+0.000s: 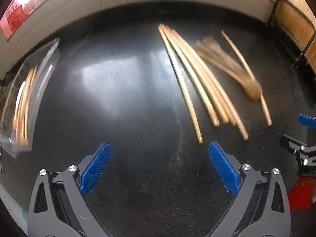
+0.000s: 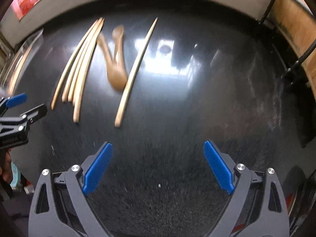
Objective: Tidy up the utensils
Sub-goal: 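Move both open grippers back over the remaining chopsticks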
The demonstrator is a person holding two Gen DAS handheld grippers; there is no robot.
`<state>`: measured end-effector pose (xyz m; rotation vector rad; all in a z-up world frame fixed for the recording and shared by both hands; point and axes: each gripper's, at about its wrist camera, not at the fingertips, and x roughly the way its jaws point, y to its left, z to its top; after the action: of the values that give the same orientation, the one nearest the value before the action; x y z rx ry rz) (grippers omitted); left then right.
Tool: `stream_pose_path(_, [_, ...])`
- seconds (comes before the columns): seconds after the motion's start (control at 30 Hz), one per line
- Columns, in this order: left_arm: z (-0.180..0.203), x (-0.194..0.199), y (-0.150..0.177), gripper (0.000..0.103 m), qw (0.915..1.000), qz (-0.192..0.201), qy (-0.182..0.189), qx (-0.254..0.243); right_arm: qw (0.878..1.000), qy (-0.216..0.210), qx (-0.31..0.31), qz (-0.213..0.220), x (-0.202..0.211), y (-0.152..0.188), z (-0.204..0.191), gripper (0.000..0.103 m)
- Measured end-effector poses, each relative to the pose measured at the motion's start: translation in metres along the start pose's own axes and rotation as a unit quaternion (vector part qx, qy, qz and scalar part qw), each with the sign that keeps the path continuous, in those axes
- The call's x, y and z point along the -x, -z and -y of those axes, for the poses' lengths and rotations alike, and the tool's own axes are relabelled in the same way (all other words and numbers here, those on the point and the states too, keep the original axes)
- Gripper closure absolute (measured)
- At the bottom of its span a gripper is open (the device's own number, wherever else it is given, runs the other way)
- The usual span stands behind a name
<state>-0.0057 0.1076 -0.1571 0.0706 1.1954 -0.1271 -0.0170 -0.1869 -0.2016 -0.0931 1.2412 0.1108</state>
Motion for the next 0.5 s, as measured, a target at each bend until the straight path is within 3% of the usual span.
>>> stream_pose_path(0.23, [0.002, -0.009, 0.005, 0.006, 0.9997, 0.014, -0.011, 0.018, 0.999, -0.01, 0.031, 0.02, -0.012, 0.001, -0.022, 0.011])
stream_pose_path(0.5, [-0.014, -0.02, -0.019, 0.006, 0.9996, 0.019, -0.016, 0.016, 0.999, 0.0, -0.026, 0.02, -0.02, -0.027, 0.002, 0.011])
